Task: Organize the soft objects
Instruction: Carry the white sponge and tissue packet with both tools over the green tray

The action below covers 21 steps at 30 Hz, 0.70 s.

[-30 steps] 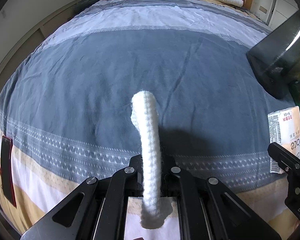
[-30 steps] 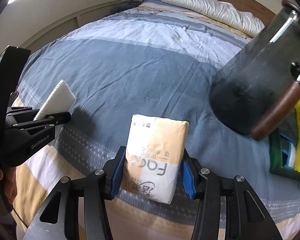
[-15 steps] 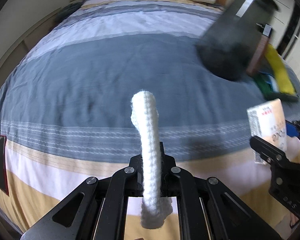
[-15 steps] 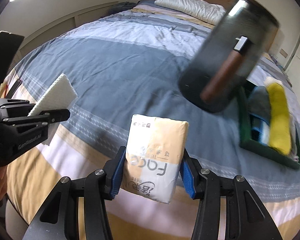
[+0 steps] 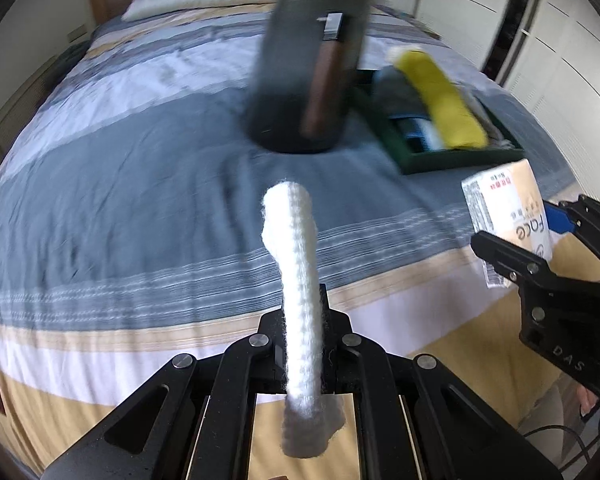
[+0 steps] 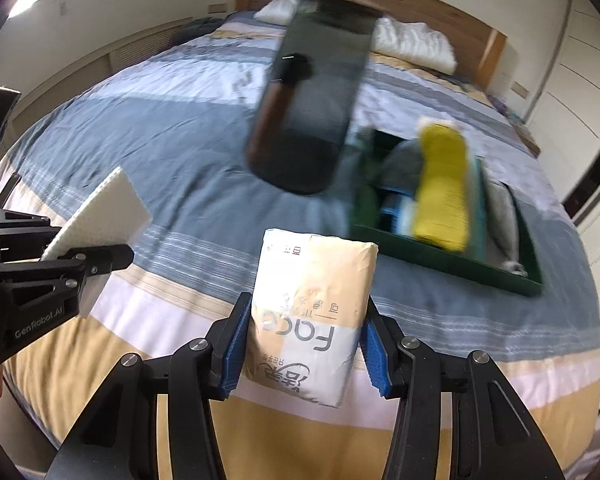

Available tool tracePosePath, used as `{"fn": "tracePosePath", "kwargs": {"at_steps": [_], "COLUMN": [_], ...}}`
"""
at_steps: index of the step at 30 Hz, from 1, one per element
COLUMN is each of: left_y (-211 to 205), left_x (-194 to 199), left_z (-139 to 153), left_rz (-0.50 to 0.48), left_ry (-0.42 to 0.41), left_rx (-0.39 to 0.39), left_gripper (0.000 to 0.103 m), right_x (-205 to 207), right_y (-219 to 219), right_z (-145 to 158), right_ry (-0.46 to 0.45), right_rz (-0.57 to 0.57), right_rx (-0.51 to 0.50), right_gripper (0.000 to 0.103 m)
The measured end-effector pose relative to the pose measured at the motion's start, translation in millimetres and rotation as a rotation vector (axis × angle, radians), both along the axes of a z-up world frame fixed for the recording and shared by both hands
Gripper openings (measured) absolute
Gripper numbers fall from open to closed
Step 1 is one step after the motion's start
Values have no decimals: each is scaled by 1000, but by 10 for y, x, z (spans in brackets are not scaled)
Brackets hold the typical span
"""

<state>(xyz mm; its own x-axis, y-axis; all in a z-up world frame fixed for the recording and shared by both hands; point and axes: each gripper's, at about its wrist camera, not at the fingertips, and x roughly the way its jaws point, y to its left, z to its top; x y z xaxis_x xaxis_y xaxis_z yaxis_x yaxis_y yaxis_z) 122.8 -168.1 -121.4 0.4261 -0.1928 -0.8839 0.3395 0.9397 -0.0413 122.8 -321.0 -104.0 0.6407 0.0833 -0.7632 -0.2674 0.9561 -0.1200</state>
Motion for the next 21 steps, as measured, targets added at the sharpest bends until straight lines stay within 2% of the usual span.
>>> {"fn": "tracePosePath", "kwargs": {"at_steps": [14,21], "left_y": [-1011,-1433], "left_x": [-59,-17], "left_z": [166,220], "left_rz": [-134,-186], "left_ry": [-14,-13], "left_rx": [-4,-18], "left_gripper": [5,5], "right_x": [-347,-326], "right_y": [-921,-1334], "right_z": [235,224], "right_ry": [-33,-23], "right_rz": [-133,-179], "right_rx": [4,25], "right_gripper": [49,49]}}
